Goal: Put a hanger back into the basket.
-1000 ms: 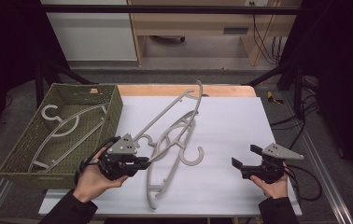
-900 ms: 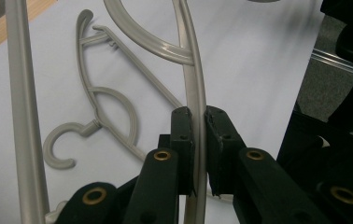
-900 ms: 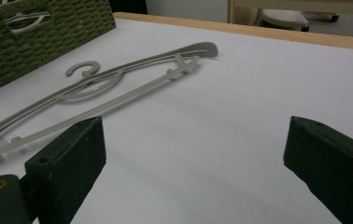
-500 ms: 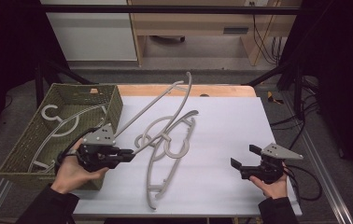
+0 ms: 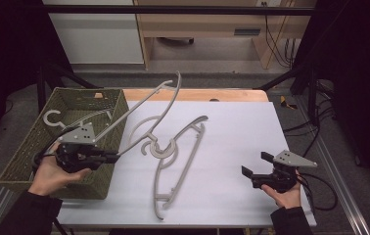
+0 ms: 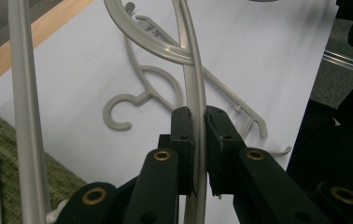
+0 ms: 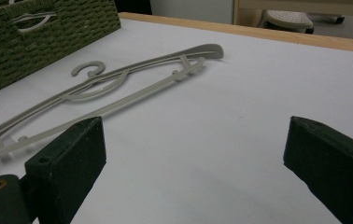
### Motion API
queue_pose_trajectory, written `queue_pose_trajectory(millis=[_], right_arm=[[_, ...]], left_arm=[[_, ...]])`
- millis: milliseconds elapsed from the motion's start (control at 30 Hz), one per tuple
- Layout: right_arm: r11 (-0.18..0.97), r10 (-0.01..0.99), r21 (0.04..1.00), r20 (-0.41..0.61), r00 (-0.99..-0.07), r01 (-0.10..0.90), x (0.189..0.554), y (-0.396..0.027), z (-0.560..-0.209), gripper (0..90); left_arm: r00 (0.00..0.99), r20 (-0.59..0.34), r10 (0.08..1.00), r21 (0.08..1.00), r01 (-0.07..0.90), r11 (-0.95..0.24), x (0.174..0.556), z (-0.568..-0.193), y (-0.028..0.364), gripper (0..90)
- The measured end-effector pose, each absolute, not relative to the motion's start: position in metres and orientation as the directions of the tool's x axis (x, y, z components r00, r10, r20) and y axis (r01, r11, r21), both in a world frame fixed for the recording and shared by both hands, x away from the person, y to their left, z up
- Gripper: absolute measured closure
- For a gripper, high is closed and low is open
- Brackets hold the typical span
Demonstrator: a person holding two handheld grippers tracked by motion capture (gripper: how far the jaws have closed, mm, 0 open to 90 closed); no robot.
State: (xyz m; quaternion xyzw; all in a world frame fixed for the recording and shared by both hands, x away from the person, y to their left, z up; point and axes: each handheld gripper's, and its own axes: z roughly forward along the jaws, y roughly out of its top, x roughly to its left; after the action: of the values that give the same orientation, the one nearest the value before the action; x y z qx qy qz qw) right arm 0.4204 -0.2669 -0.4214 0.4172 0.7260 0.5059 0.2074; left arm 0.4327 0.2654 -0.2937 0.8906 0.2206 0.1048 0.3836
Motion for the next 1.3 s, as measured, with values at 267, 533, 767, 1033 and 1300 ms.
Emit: queue_pose_trajectory(millis=[267, 533, 767, 1033, 1300], right_arm=[[0.138, 0.815, 0.906, 0.125, -0.566, 0.4, 0.421, -0.266, -0.422, 5.9], [0.148, 0.813, 0.904, 0.12, -0.57, 0.401, 0.421, -0.265, -0.423, 6.1], [0.162, 0.81, 0.901, 0.111, -0.575, 0.403, 0.422, -0.263, -0.424, 6.1], [0.162, 0.811, 0.899, 0.113, -0.574, 0.407, 0.422, -0.262, -0.425, 6.2], [0.164, 0.811, 0.898, 0.113, -0.574, 0.409, 0.423, -0.262, -0.426, 6.2]], left_arm=[[0.858, 0.001, 0.514, 0.734, 0.348, -0.583, 0.44, -0.296, 0.297, 82.0], [0.819, -0.027, 0.573, 0.727, 0.409, -0.552, 0.446, -0.306, 0.33, 82.0], [0.795, -0.048, 0.605, 0.719, 0.448, -0.531, 0.45, -0.314, 0.351, 82.0], [0.758, -0.088, 0.646, 0.705, 0.505, -0.497, 0.455, -0.33, 0.376, 82.0], [0.742, -0.116, 0.661, 0.695, 0.536, -0.479, 0.459, -0.34, 0.39, 81.9]])
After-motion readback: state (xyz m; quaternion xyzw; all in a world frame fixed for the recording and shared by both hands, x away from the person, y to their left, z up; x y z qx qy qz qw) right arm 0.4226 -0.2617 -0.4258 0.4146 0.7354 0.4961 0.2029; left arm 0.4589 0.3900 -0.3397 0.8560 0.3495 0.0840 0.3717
